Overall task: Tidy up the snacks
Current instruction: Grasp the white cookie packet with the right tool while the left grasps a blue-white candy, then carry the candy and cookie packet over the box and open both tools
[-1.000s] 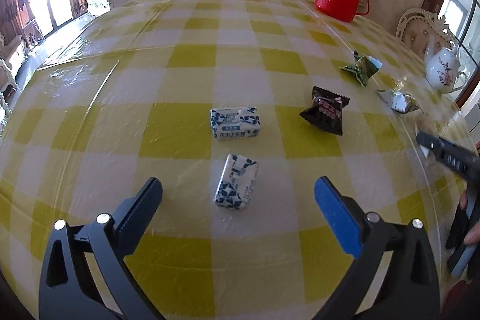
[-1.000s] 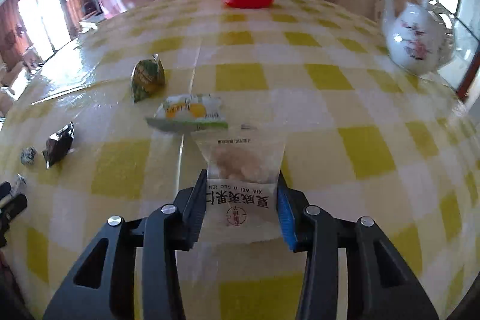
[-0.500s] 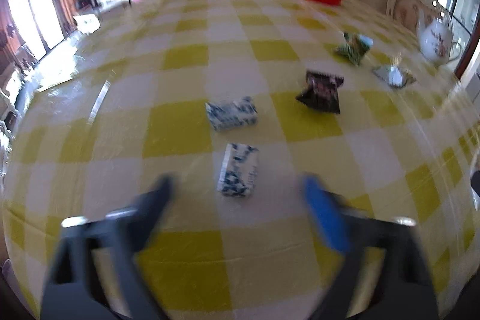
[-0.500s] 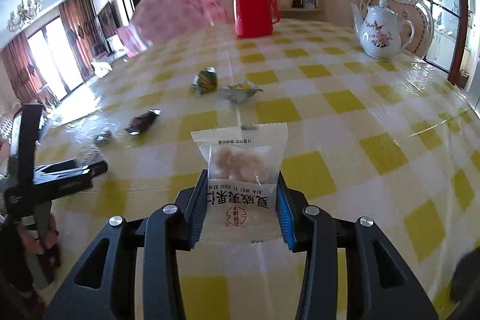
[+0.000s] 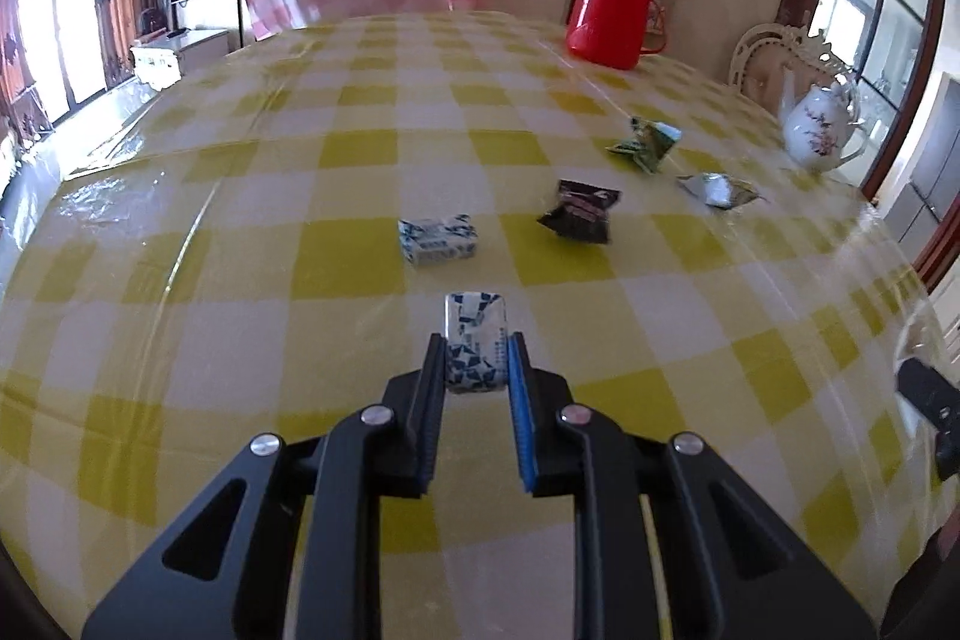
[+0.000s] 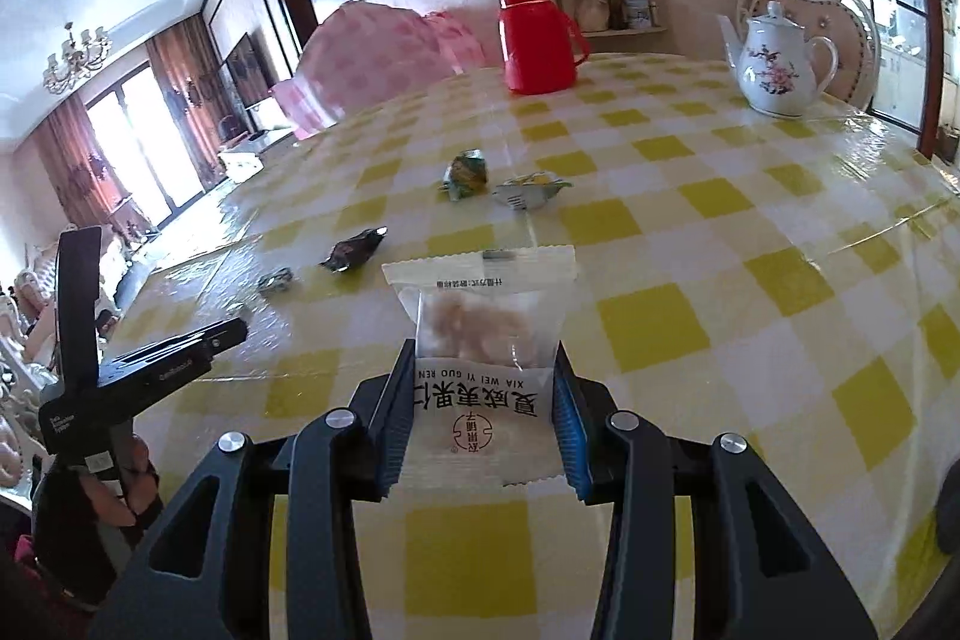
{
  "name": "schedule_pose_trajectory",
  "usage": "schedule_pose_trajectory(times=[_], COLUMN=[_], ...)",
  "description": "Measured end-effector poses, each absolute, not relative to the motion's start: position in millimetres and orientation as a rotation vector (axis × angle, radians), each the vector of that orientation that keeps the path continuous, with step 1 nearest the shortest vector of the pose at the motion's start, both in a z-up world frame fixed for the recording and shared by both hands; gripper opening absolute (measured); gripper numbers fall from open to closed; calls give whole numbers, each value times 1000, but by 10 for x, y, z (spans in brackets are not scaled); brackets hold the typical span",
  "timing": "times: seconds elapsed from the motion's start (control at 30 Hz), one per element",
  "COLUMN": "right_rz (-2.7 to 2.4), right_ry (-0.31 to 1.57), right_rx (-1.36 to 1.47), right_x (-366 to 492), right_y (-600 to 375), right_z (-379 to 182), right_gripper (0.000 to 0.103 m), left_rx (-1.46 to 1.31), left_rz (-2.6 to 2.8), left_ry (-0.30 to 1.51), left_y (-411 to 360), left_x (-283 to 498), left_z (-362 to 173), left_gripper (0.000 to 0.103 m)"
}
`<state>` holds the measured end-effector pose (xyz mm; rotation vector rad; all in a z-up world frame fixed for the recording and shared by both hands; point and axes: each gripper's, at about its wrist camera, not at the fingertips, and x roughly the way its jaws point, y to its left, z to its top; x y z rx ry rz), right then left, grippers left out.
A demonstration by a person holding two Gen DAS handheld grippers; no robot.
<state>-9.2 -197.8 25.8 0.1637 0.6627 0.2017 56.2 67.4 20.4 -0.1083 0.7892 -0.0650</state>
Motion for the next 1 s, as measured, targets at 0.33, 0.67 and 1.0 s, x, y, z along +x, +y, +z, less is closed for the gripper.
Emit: schedule_pose_trajectory(times=[0.33, 0.67, 1.0], right_rz=[242, 293, 357], right_ry=[669, 657, 656], right_rx=[166, 222, 346], right_x=[-190, -417, -769], right_y=[-1834, -1760, -1756], right_z=[201, 193, 172], right_gripper=[41, 41, 41], left_rx=[-72, -127, -65], left_rz=[-70, -90, -69], left_ry=[738, 663, 634], left_y=[471, 447, 493], left_x=[295, -153, -634], left_z=[275, 446, 512], left_gripper=[20, 20, 20])
